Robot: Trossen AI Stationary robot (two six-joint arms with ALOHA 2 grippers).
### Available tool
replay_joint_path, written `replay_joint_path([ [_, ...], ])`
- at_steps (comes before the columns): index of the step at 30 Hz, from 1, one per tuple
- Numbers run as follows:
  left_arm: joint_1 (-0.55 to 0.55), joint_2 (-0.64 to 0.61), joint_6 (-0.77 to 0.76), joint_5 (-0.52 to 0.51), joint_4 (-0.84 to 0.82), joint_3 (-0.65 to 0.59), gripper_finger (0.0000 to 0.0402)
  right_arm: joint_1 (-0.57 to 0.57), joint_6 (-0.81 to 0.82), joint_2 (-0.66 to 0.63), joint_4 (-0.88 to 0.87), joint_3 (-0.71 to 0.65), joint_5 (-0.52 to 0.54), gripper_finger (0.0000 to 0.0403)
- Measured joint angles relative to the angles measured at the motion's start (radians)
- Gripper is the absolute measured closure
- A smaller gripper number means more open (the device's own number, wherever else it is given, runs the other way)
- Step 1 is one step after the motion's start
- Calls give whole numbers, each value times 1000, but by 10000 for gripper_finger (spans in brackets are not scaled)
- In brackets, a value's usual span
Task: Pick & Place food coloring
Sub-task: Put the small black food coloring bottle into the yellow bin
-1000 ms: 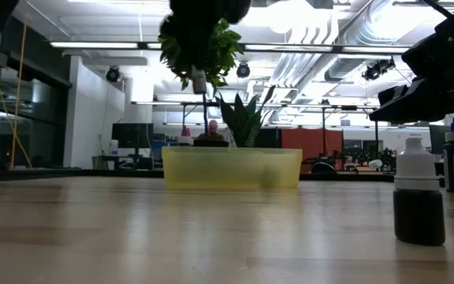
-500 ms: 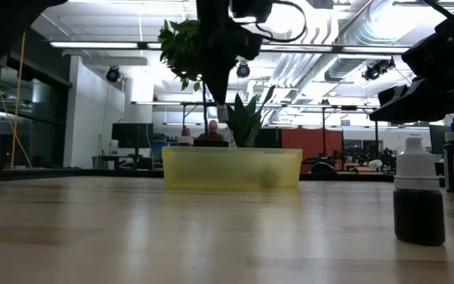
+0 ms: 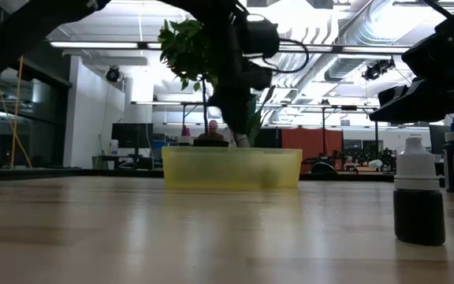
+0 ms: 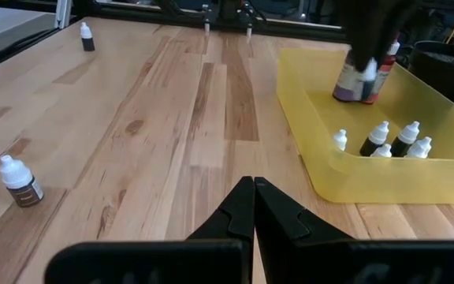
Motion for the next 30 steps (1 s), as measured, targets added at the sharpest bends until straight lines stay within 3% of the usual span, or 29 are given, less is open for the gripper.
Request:
replay_joint_path([
  [30,11,141,-119,69,139,35,376,0,0,0,-1,0,1,402],
])
